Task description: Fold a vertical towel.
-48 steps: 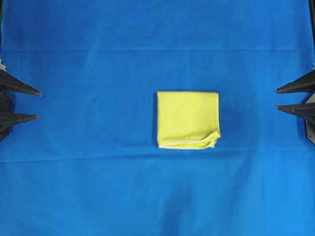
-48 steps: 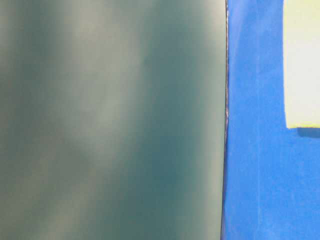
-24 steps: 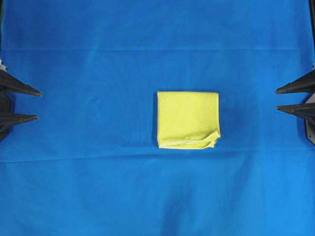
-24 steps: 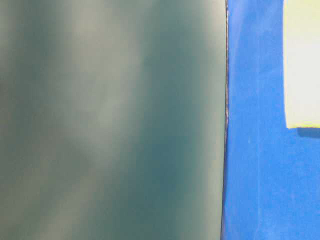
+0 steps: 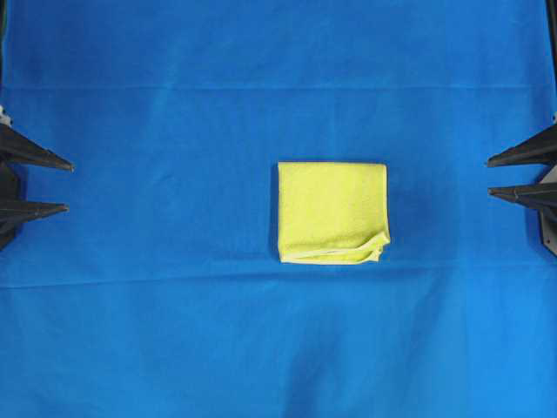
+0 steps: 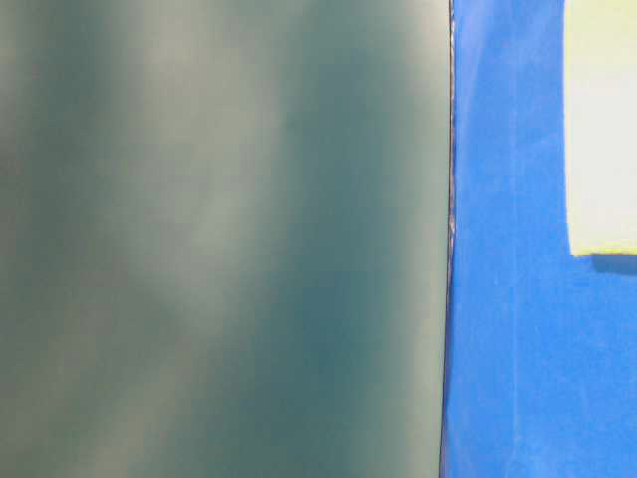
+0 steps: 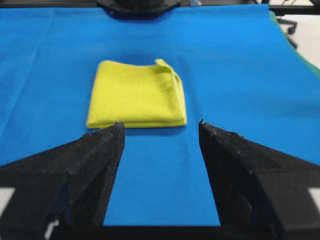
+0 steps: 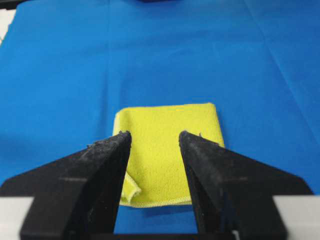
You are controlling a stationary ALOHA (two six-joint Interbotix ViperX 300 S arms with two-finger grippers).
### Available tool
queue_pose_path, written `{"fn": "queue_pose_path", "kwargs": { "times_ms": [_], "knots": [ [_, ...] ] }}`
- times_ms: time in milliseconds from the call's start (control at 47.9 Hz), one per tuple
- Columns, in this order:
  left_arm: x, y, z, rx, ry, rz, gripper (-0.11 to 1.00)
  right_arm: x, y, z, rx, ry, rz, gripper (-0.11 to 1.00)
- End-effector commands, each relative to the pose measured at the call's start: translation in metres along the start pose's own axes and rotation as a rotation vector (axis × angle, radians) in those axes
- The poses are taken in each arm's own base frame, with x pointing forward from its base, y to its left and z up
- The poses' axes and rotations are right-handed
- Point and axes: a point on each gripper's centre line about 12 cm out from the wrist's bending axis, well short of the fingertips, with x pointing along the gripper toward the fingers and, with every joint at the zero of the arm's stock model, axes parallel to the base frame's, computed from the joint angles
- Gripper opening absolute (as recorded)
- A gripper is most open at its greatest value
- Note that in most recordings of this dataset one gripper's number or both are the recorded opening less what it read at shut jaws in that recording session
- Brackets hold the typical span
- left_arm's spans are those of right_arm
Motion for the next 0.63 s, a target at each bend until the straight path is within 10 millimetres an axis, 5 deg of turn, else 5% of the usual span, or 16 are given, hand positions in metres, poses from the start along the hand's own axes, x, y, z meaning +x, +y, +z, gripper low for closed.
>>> {"fn": "queue_pose_path", "kwargs": {
  "times_ms": [0, 606],
  "knots": [
    [0.0007, 0.0006, 0.0042, -0.002, -0.009, 0.005, 0.59, 0.0019, -0.0001, 0.0023, 0.002, 0.003, -0.002, 0.51],
    [0.0007, 0.0006, 0.0042, -0.002, -0.009, 0.005, 0.59, 0.0023, -0.0002, 0.0004, 0.002, 0.015, -0.003, 0.51]
  ]
}}
